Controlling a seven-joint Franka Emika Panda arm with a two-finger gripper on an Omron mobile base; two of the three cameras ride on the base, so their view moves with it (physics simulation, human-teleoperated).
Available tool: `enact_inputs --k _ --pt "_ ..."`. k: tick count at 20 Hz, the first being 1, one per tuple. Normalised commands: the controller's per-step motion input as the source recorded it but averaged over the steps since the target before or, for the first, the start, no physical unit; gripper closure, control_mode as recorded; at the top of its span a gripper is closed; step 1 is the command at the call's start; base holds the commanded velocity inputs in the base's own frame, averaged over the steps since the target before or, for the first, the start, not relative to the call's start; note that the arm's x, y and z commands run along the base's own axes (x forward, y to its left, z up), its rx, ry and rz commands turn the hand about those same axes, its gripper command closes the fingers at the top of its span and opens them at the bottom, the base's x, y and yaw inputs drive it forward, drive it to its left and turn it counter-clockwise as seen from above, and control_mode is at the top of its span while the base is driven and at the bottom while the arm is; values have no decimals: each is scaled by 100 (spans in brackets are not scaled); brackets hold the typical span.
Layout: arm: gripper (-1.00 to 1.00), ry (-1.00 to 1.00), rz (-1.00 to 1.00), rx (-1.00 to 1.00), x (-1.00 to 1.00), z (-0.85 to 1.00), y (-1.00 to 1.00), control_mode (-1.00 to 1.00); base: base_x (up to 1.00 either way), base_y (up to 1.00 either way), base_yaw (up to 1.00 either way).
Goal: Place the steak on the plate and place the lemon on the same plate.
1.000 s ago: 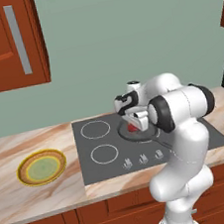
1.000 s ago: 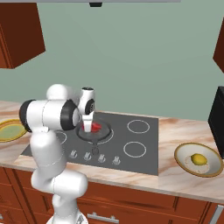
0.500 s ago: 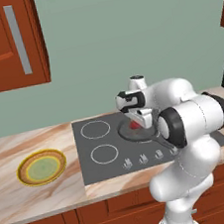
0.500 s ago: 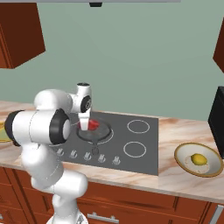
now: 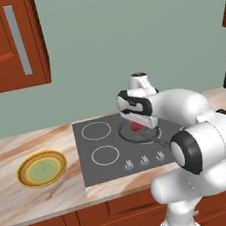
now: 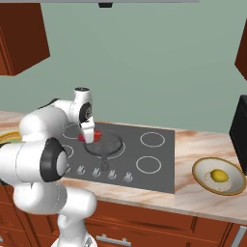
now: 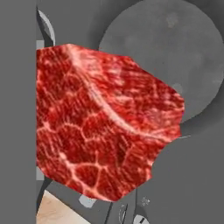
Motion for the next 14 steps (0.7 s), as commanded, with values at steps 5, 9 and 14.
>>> enact_inputs --k 5,9,14 --pt "100 0 40 0 -41 29 37 -100 0 0 0" --pt "100 -2 41 0 -29 23 52 -100 0 0 0" --pt "100 -6 41 0 -15 19 62 -100 0 0 0"
